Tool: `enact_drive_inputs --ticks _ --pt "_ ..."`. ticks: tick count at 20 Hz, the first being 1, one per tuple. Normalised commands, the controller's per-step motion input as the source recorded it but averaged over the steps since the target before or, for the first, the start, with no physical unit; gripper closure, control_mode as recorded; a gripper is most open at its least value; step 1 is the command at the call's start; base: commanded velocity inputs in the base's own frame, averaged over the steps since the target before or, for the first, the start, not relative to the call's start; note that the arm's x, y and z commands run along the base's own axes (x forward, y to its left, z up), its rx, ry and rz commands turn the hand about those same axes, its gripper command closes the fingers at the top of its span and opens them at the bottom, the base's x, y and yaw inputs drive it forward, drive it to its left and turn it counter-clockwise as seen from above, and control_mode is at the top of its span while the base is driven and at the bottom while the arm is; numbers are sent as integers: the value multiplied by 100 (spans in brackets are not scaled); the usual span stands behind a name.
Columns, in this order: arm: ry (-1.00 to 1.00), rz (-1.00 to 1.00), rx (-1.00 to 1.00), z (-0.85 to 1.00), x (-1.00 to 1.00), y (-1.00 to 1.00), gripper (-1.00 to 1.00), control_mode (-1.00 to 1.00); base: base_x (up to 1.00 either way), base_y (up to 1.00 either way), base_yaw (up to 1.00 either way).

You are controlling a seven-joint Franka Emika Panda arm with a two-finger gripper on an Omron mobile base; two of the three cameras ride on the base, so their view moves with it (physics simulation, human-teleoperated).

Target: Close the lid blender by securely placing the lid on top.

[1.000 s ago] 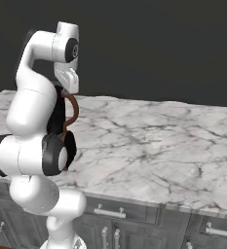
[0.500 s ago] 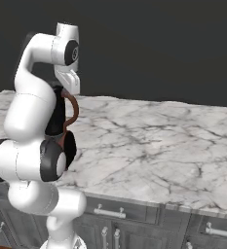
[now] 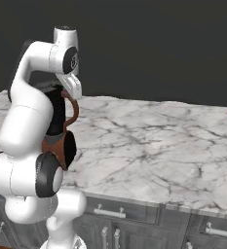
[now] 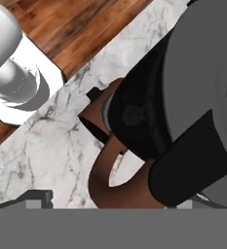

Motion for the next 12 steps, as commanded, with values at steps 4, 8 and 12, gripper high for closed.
enact_drive_inputs --ticks 4,8,12 --pt "-7 0 0 -4 0 0 -100 -100 0 0 0" --pt "0 -1 0 -10 0 -2 -100 -100 0 0 0" --pt "0 -6 0 2 4 -18 -100 -100 0 0 0"
